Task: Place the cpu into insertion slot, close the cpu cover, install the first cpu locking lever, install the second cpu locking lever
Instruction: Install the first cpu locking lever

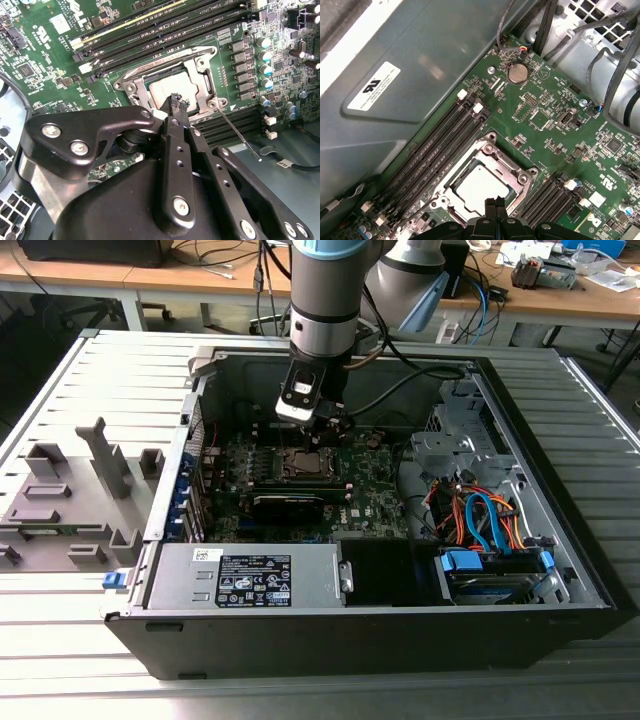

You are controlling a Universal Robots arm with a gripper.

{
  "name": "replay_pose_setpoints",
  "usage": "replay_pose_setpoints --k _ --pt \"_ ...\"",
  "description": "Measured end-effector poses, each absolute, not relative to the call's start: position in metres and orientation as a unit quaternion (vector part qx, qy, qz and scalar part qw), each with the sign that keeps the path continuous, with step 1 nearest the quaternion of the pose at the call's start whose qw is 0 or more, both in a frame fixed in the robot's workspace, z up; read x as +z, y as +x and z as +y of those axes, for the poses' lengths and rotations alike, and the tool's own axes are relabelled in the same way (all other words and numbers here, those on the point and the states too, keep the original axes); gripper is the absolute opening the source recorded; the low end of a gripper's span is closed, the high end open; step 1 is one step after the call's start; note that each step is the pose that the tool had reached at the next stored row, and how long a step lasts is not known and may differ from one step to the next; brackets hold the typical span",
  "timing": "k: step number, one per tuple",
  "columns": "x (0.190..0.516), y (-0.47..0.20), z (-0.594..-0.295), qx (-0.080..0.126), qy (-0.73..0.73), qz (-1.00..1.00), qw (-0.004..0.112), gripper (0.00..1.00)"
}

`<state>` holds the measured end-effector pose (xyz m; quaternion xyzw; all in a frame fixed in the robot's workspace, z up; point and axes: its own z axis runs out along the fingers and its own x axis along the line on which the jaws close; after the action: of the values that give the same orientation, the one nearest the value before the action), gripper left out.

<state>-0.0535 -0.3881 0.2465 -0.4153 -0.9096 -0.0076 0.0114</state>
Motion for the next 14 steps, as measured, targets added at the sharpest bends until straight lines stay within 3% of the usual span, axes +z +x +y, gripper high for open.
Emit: replay_pose_setpoints --k 14 --pt "0.2465 -0.0535 -0.3881 -0.007 -0.405 -0.914 0.011 0.11"
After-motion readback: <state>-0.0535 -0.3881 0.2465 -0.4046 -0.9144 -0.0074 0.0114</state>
